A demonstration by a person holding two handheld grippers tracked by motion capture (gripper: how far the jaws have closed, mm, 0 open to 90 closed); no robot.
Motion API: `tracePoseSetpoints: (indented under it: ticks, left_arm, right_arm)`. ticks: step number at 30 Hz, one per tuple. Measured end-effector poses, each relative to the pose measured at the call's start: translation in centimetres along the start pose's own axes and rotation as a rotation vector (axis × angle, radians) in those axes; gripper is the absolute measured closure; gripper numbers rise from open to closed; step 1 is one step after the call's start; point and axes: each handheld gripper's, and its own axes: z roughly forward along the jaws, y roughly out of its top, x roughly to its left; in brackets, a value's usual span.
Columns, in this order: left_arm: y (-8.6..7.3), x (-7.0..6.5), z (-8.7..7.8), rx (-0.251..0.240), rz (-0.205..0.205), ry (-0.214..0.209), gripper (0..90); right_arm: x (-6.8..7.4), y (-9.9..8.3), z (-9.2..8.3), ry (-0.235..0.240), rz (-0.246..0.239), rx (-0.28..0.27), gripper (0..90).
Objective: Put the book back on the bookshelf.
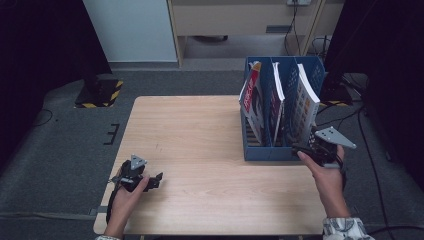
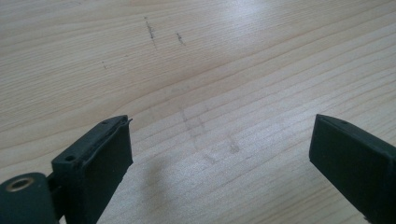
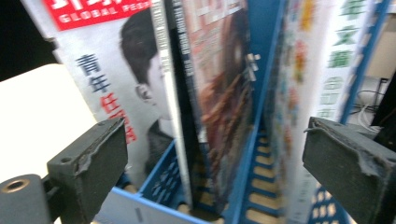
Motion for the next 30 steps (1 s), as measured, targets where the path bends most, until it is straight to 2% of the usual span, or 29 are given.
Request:
tracePoseSetpoints:
  ticks: [2,3,6,9,10,11,12,17,18,19,20,21,22,23,24,25,30]
  left_arm:
    - [0.0,0.0,0.0,0.002,0.001,-0.002,5.3]
    - [0.0,-0.1,0.0,0.002,0.001,-0.001,5.2]
    - [0.0,-0.1,0.0,0.004,0.002,-0.002,4.8]
    - [0.0,-0.1,0.0,0.004,0.004,-0.003,4.8]
    - [0.0,-0.1,0.0,0.004,0.004,-0.003,4.7]
    - [0.0,0.0,0.0,0.003,0.003,-0.003,4.7]
    - [0.0,0.0,0.0,0.002,0.003,-0.002,4.7]
    - [0.0,0.0,0.0,0.002,0.003,-0.004,4.6]
    - [0.0,0.0,0.0,0.004,0.003,-0.004,4.6]
    - [0.0,0.0,0.0,0.005,0.004,-0.004,4.5]
    - [0.0,0.0,0.0,0.004,0.004,-0.005,4.5]
    - [0.0,0.0,0.0,0.002,0.004,-0.005,4.3]
    - [0.0,0.0,0.0,0.002,0.004,-0.005,4.3]
    - [0.0,0.0,0.0,0.002,0.004,-0.006,4.2]
    - [0.0,0.0,0.0,0.002,0.004,-0.006,4.2]
    - [0.0,0.1,-0.1,0.002,0.001,-0.005,4.2]
    - [0.0,0.0,-0.2,0.000,0.004,-0.007,3.8]
  right_arm:
    - [0.6,-0.1,0.1,0.015,-0.003,0.003,6.2]
    - [1.2,-0.1,0.3,0.038,-0.012,0.013,6.0]
    - [1.9,-0.1,0.5,0.055,-0.024,0.012,6.0]
    - [3.4,0.0,0.9,0.103,-0.039,0.015,5.6]
    - [3.4,0.0,0.9,0.103,-0.039,0.015,5.6]
    - [4.2,0.0,1.2,0.127,-0.049,0.021,5.6]
    - [4.2,0.0,1.2,0.127,-0.049,0.021,5.6]
    - [7.0,-0.3,2.3,0.204,-0.079,0.042,5.4]
    - [7.0,-0.3,2.3,0.204,-0.079,0.042,5.4]
    - [7.9,-0.6,2.7,0.232,-0.081,0.048,5.8]
    - [7.9,-0.6,2.7,0.232,-0.081,0.048,5.8]
    - [8.8,-0.8,3.2,0.256,-0.095,0.060,6.4]
    - [8.8,-0.8,3.2,0.256,-0.095,0.060,6.4]
    - [9.7,-1.1,3.6,0.283,-0.109,0.072,6.4]
    - [9.7,-1.1,3.6,0.283,-0.109,0.072,6.4]
    - [10.5,-1.4,4.0,0.309,-0.123,0.084,6.5]
    - [11.7,-2.0,4.4,0.339,-0.138,0.109,6.7]
